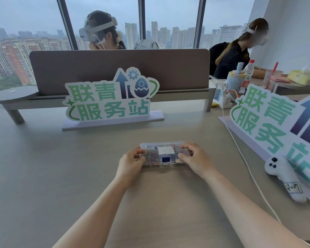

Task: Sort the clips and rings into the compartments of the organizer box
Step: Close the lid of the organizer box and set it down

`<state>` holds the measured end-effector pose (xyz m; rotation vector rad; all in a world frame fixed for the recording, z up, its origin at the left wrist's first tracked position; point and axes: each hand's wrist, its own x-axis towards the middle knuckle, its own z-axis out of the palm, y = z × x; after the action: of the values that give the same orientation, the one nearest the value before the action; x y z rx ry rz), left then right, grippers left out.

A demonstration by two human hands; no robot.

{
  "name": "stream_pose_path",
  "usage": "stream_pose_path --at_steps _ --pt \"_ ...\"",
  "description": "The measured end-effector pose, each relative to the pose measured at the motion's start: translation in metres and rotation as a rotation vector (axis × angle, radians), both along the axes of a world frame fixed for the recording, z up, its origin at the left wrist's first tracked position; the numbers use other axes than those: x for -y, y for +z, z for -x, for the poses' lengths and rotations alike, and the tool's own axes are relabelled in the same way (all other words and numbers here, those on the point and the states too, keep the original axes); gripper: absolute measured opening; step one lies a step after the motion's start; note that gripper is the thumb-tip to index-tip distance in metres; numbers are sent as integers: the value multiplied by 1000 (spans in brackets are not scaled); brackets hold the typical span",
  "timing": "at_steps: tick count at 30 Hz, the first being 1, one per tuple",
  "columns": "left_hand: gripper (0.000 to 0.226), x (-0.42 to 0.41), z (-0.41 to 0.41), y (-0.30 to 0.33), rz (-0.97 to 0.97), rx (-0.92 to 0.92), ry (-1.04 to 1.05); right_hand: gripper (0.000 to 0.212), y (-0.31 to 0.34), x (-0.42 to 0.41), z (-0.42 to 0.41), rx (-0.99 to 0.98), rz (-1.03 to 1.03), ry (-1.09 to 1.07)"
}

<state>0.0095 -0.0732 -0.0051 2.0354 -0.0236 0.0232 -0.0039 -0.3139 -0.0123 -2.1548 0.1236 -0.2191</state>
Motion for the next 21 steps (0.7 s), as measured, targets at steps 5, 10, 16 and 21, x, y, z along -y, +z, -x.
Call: stream_pose_path --at_steps 5,10,16,21 --pt "30 -1 4 -2 -17 52 14 28 0 0 2 8 40 -4" --pt "37 -3 0 -8 -49 59 12 33 -4 -1 1 5 80 0" --pt "41 -3 -5 -12 -60 58 4 36 -3 -1 1 20 106 27" --pt "41 -1 -7 -12 -85 63 -2 35 1 -4 4 53 143 66"
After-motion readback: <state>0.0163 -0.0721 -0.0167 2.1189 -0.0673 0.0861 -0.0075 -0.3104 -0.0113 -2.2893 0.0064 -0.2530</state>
